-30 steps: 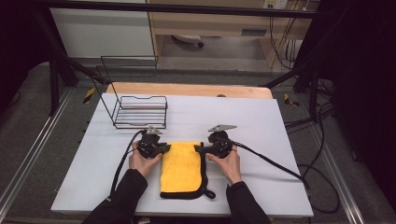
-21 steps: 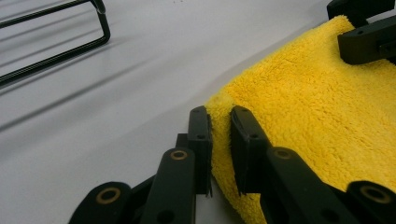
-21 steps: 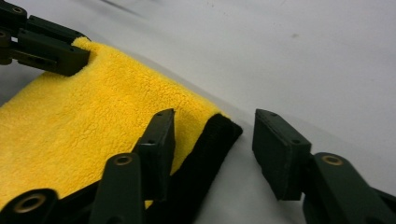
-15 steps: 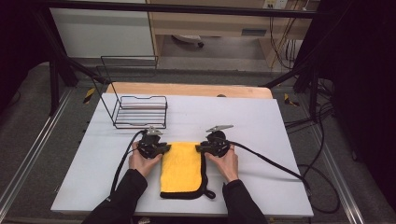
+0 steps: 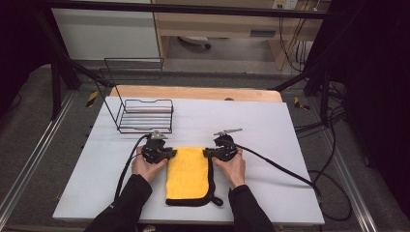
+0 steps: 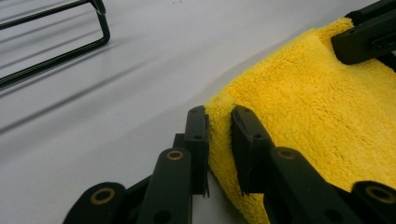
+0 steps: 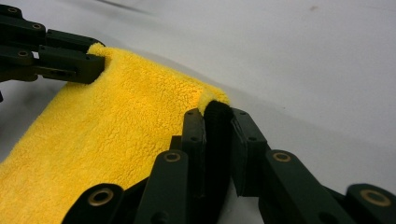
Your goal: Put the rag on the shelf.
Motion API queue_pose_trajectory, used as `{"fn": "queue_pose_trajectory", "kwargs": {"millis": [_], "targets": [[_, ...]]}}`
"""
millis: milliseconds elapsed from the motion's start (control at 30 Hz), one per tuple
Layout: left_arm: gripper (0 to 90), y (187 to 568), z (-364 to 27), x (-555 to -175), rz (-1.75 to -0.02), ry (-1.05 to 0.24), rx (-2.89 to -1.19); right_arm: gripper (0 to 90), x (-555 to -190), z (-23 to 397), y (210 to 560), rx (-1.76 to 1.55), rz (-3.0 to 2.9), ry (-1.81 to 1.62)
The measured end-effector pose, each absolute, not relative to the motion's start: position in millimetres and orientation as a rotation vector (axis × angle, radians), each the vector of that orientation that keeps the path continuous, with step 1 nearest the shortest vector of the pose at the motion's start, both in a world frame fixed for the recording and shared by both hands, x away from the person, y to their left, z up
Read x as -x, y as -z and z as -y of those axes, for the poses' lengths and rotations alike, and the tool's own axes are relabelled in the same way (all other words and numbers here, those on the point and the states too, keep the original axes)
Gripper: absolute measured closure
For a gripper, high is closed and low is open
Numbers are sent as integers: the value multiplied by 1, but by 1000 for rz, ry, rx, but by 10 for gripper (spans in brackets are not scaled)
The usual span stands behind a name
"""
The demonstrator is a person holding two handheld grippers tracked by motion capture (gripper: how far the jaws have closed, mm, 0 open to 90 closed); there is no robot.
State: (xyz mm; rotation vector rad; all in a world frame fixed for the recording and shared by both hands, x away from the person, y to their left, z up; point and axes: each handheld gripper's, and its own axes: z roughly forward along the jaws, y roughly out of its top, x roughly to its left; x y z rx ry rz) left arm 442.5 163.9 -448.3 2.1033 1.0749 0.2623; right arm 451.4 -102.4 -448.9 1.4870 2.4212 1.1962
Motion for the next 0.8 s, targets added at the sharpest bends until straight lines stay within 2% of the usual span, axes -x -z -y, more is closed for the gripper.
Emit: {"fn": "queue_pose_trajectory", "kwargs": {"millis": [400,800], "targets": [[820,439,-172,-441,-1056,-235,-2047,800,-446,105,439,-1453,-2391,-1248],[822,417,-177,-426,-955,-295,-2013,800,-427,111,414,-1345,-2337,-1370]]}}
